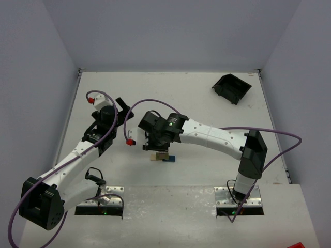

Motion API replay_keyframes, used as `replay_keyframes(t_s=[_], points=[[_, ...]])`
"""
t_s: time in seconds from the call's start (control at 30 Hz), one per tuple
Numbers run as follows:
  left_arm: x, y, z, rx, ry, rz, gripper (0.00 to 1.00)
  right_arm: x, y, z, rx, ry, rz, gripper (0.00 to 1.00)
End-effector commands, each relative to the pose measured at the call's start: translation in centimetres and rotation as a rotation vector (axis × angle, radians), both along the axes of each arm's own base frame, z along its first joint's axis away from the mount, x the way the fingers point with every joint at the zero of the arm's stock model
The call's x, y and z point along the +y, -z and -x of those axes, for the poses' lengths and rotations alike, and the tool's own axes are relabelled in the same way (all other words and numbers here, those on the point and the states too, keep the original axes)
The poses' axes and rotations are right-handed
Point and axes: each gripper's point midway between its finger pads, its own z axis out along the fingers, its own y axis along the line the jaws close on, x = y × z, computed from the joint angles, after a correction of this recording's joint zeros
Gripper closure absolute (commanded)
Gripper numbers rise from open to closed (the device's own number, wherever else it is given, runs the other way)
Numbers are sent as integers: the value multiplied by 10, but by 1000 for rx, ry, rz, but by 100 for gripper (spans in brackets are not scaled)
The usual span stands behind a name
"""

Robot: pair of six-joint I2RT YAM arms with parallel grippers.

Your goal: Build the wood block tower

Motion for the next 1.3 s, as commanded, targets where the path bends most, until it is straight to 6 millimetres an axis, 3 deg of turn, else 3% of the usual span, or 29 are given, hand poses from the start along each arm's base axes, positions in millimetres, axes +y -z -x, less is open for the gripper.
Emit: replay_keyframes(t_s=[0.0, 1.27], points=[[0, -15, -6, -59, -5, 19, 0, 6, -3, -7, -6, 32, -43, 83], [-1, -13, -6, -55, 1, 21, 0, 7, 4, -2, 26, 18, -51, 74]])
